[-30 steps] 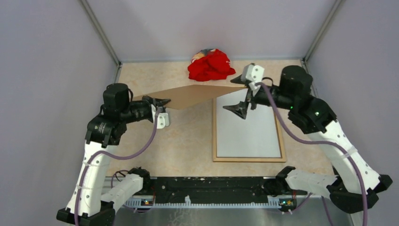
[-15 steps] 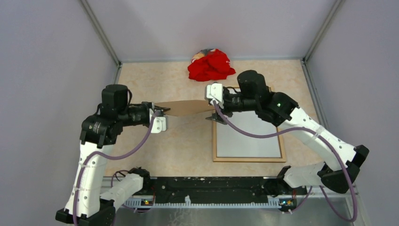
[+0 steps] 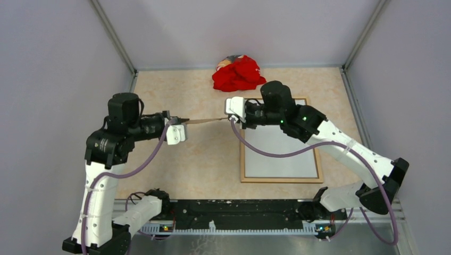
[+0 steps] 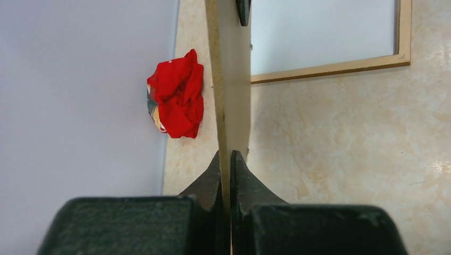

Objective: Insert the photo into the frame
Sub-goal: Pick up the photo frame item at the center of the board, then turn over the photo frame item on the photo frame.

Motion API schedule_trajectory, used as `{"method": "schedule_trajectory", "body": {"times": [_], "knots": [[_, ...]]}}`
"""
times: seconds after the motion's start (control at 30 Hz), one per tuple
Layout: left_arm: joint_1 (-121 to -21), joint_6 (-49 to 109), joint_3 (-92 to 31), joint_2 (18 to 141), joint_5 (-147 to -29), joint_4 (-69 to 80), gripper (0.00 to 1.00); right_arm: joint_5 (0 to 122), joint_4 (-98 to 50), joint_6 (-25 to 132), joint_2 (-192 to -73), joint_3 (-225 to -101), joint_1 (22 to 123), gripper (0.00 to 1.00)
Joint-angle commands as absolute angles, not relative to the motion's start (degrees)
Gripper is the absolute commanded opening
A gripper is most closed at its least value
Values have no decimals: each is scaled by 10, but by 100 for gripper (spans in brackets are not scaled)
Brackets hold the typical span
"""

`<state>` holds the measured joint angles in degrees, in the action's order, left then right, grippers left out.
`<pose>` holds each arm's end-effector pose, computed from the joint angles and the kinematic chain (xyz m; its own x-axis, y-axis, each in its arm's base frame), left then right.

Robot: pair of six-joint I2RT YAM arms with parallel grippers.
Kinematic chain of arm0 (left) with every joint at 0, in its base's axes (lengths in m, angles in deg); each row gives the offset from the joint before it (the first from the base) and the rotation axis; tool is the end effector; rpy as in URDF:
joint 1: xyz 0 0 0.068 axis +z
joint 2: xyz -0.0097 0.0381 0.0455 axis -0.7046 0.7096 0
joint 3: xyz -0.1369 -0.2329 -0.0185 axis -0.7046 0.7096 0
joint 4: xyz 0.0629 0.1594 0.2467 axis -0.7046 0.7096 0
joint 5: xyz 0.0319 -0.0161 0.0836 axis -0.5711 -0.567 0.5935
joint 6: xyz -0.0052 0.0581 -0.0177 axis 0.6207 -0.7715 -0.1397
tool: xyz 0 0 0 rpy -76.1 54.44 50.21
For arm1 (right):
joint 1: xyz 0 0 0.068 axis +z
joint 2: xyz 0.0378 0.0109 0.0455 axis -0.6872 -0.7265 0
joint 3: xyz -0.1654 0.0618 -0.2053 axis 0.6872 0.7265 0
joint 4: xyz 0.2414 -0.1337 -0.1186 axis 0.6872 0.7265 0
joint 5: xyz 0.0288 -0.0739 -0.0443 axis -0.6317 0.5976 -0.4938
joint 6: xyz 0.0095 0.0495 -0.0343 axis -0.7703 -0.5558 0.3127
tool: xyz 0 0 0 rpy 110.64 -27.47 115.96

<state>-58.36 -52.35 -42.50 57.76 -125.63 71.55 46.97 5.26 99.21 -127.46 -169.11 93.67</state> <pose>0.1575 -0.0715 0.4633 0.5283 0.5517 -0.6454 0.7483 0.0566 0.6609 0.2047 0.2727 0.4091 0.3814 -0.4510 -0.8070 -0.8888 0.0612 -0.4542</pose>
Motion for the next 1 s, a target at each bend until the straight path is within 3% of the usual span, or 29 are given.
{"method": "schedule_trajectory", "body": {"times": [0.0, 0.03, 0.13, 0.17, 0.2, 0.27, 0.5, 0.6, 0.77, 0.97], "knots": [[-590, -502, -450, 563, -1310, 579, 6, 472, -32, 950, -1280, -1694, 942, 0], [-590, -479, -445, 558, -1307, 549, 33, 472, -45, 943, -1277, -1692, 942, 0], [-590, -428, -429, 541, -1295, 458, 56, 485, -104, 905, -1263, -1679, 942, 0], [-590, -407, -422, 537, -1286, 424, 75, 490, -120, 896, -1260, -1677, 941, 0], [-590, -386, -415, 532, -1273, 393, 87, 491, -130, 887, -1259, -1679, 941, 0], [-590, -359, -406, 527, -1252, 342, 98, 490, -136, 869, -1264, -1691, 936, 0], [-590, -198, -415, 530, -1156, 183, 98, 443, -173, 673, -1300, -1748, 845, 0], [-590, -161, -440, 550, -1125, 199, 98, 407, -218, 541, -1315, -1766, 784, 0], [-590, -140, -449, 584, -1060, 217, 98, 376, -168, 334, -1369, -1847, 681, 0], [-589, -111, -432, 624, -1044, 285, 99, 282, -257, 104, -1341, -1746, 518, 0]]}}
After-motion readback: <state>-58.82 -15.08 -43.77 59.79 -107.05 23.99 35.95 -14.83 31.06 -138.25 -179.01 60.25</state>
